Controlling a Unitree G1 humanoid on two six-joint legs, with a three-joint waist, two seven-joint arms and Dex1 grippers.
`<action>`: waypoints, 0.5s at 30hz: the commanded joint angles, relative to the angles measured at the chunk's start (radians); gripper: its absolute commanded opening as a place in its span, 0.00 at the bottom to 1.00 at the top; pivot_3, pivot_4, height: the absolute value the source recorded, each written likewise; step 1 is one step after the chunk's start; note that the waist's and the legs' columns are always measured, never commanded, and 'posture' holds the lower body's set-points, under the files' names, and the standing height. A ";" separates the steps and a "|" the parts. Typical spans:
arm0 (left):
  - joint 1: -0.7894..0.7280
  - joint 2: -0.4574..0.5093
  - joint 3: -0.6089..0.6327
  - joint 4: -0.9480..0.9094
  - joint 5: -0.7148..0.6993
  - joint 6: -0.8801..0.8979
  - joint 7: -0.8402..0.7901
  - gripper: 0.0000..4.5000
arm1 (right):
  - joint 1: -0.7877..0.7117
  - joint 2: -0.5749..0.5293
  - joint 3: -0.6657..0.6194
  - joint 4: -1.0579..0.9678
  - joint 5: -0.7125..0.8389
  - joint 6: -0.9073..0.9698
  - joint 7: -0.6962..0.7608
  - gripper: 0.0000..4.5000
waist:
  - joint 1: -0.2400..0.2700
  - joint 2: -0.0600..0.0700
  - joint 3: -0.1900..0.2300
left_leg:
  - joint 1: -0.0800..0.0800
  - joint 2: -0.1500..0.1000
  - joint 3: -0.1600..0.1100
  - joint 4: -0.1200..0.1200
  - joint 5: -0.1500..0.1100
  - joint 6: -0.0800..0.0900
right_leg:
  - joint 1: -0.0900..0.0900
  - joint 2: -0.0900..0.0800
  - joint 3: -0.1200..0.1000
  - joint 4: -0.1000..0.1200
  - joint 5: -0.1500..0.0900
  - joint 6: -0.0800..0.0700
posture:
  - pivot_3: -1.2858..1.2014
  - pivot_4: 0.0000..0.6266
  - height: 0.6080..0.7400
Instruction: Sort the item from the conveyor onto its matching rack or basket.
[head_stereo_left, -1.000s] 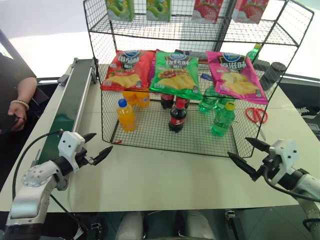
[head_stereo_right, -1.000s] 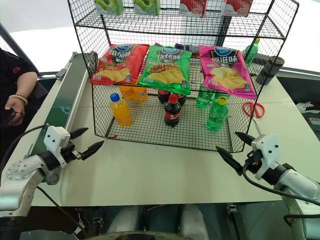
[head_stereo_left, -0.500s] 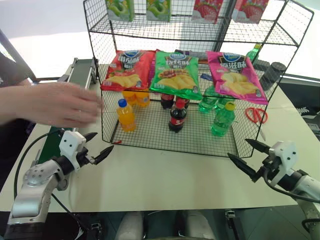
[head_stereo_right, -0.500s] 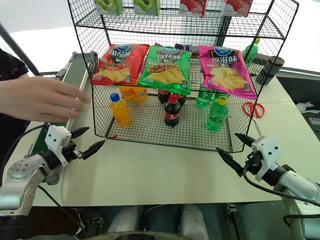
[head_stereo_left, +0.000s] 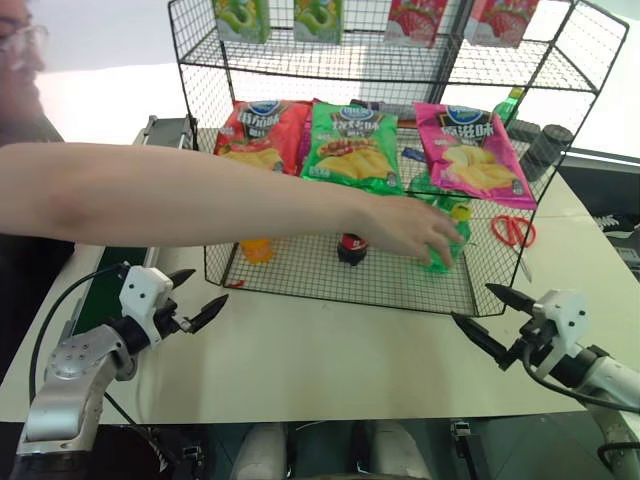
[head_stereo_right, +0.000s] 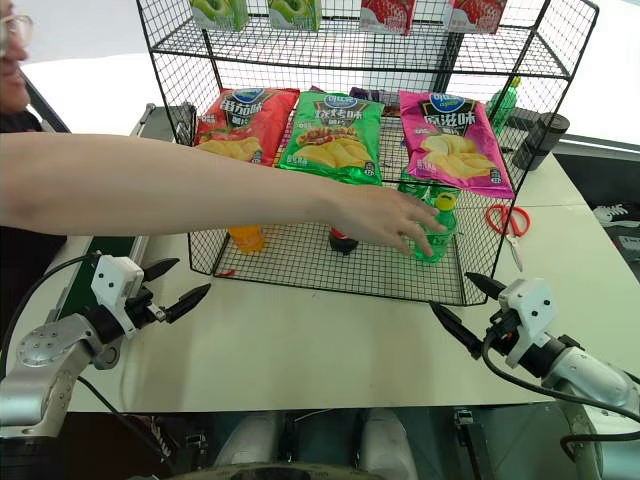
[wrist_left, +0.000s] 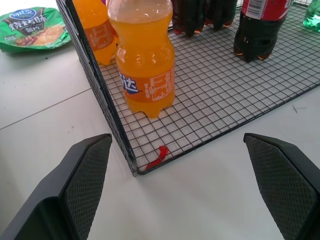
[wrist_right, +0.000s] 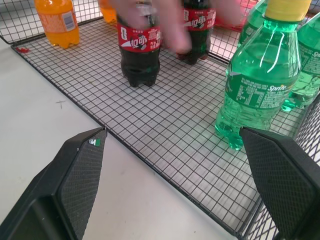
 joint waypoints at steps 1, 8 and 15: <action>-0.011 -0.003 -0.004 -0.033 0.000 -0.001 0.005 1.00 | 0.002 0.007 -0.013 0.002 0.003 -0.027 0.002 0.98 | 0.000 0.000 0.000 | 0.000 0.000 0.000 0.000 0.000 0.000 | 0.000 0.000 0.000 0.000 0.000 0.000 | 0.52 0.24 0.92; -0.018 -0.007 -0.018 -0.034 -0.002 0.000 0.013 1.00 | -0.009 0.006 -0.007 0.039 -0.005 -0.050 0.007 0.98 | 0.000 0.000 0.000 | 0.000 0.000 0.000 0.000 0.000 0.000 | 0.000 0.000 0.000 0.000 0.000 0.000 | 0.52 0.24 0.92; -0.021 -0.016 -0.026 -0.034 0.002 0.002 0.017 1.00 | -0.019 0.010 0.003 0.068 -0.012 -0.070 0.009 0.98 | 0.000 0.000 0.000 | 0.000 0.000 0.000 0.000 0.000 0.000 | 0.000 0.000 0.000 0.000 0.000 0.000 | 0.52 0.24 0.92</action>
